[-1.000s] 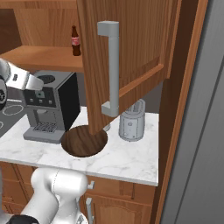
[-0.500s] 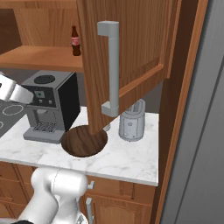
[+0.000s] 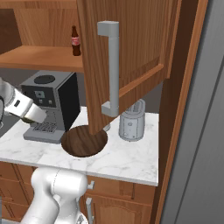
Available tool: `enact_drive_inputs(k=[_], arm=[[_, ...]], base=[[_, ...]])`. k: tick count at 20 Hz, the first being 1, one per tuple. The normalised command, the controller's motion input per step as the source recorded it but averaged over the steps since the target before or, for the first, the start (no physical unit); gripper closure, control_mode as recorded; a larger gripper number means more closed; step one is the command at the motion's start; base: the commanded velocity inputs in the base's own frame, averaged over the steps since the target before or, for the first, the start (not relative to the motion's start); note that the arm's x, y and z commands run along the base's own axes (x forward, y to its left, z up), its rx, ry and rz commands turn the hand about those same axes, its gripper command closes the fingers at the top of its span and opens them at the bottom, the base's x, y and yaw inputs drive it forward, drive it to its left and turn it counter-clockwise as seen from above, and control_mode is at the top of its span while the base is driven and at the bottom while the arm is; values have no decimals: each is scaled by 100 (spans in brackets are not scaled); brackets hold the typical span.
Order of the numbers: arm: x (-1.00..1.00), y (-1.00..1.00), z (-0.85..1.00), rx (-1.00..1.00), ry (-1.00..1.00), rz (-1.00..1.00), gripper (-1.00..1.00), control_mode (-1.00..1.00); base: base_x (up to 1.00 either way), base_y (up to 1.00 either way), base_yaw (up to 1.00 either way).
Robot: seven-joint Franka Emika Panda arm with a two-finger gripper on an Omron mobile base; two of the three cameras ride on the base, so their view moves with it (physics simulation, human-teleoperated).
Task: Open the cabinet. Pick the kiwi and banana from the cabinet and place them into the bowl. Then close the cabinet.
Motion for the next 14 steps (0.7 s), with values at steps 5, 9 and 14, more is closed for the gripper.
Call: enact_drive_inputs(k=[5,9,14], arm=[[5,-22,-34,1,9,-1,100,-100],[37,-16,-19,0,13,0,100,-100],[56,-18,-23,2,18,0,100,-100]], base=[[0,0,0],[0,0,0],[0,0,0]])
